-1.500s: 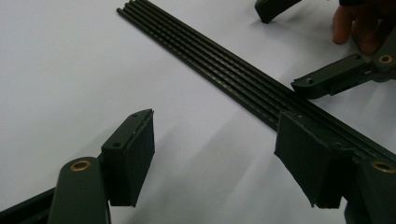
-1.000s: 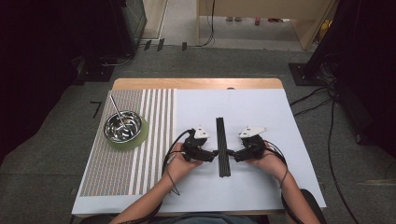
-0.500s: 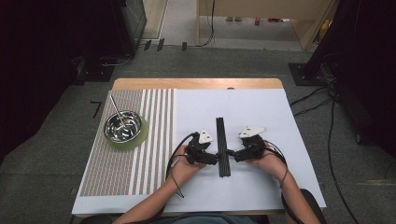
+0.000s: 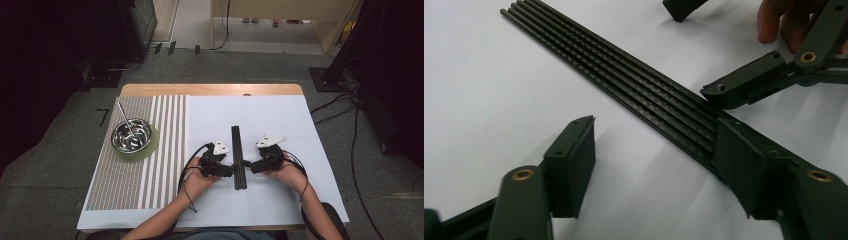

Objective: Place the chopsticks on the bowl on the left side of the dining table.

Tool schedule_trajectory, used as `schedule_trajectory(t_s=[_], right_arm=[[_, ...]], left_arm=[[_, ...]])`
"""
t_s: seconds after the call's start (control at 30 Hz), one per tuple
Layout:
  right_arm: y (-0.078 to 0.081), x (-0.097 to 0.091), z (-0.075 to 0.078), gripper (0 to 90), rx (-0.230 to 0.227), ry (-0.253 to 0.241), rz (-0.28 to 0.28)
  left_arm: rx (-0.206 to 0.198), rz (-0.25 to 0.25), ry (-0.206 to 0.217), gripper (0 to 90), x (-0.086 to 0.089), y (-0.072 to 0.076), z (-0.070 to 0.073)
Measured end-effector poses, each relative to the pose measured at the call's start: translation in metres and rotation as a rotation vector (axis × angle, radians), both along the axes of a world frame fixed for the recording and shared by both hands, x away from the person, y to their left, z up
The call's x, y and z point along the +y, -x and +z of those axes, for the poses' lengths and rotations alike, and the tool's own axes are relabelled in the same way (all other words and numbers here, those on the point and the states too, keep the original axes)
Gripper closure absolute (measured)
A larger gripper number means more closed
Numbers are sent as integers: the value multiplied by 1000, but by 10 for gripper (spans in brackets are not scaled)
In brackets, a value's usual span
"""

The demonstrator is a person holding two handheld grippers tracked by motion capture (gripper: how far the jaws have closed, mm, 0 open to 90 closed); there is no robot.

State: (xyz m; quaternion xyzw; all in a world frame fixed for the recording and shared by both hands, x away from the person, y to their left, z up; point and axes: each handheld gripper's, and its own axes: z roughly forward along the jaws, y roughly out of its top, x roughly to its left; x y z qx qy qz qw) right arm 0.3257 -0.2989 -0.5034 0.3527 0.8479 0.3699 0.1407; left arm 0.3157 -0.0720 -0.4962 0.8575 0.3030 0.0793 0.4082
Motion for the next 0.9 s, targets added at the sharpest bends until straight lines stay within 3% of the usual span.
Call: schedule_trajectory(t_s=[0.47,0.9], right_arm=[[0,0,0,109,2,0,-1],[0,0,0,109,-1,1,1]], left_arm=[[-14,4,-9,327,-3,2,-1],[2,-4,1,441,1,0,0]])
